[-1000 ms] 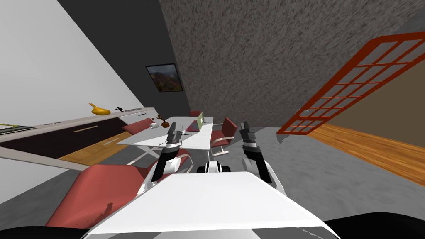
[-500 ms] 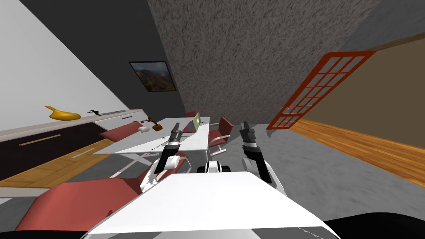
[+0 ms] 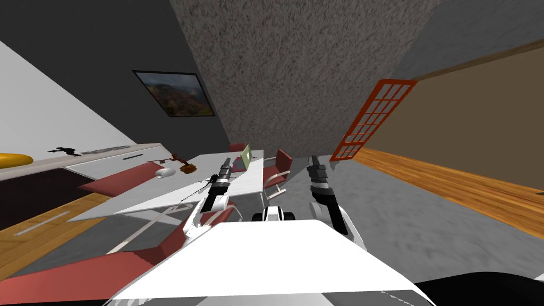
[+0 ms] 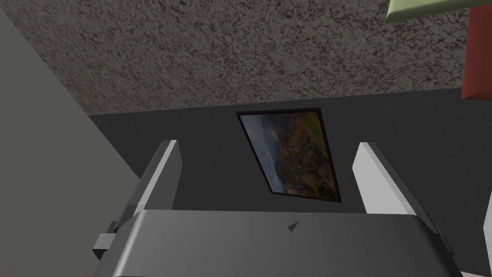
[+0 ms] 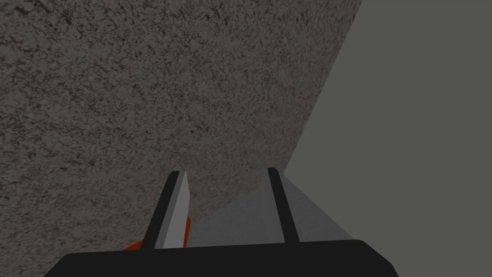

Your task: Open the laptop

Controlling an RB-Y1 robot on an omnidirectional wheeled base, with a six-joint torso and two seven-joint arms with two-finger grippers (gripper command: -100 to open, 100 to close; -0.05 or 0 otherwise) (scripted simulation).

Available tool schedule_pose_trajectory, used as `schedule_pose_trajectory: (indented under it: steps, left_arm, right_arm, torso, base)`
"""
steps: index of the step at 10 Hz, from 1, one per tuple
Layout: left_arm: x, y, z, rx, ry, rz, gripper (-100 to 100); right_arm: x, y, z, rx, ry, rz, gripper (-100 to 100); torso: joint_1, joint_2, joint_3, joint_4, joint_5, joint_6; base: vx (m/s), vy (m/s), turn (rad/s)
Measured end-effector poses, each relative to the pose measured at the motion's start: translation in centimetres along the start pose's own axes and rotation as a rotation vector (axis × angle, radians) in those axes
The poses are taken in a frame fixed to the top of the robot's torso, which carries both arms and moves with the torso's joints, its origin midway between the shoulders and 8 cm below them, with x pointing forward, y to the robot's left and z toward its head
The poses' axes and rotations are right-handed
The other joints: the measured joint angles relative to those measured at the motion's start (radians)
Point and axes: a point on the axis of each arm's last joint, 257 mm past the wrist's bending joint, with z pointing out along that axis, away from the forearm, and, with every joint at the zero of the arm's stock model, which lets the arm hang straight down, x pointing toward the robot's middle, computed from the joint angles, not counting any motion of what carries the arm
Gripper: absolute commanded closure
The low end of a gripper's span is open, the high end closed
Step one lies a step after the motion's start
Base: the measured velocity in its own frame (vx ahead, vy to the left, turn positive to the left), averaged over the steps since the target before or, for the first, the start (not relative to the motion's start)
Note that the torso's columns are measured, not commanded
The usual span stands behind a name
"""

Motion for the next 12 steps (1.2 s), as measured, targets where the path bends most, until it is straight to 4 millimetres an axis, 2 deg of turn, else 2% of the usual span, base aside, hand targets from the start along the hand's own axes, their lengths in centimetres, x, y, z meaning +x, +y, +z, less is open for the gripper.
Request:
schedule_pose_trajectory:
  steps: [3,7,12]
  left_arm:
    - [-1.8,3.6,1.0,-0.096,-0.017,0.045,-100]
    - [-3.4,7.2,1.6,-0.193,-0.037,0.091,-100]
    - [-7.7,12.2,2.8,-0.337,-0.077,0.168,-100]
  right_arm:
    - [0.0,0.0,0.0,0.000,0.000,0.000,0]
    - [0.0,0.0,0.0,0.000,0.000,0.000,0]
    - [0.0,0.0,0.0,0.000,0.000,0.000,0]
  torso:
    - [0.000,0.000,0.000,0.000,0.000,0.000]
    - [0.000,0.000,0.000,0.000,0.000,0.000]
    - [0.000,0.000,0.000,0.000,0.000,0.000]
  base:
    - [-0.028,0.017,-0.217]
    - [-0.020,0.011,-0.168]
    - [-0.027,0.013,-0.203]
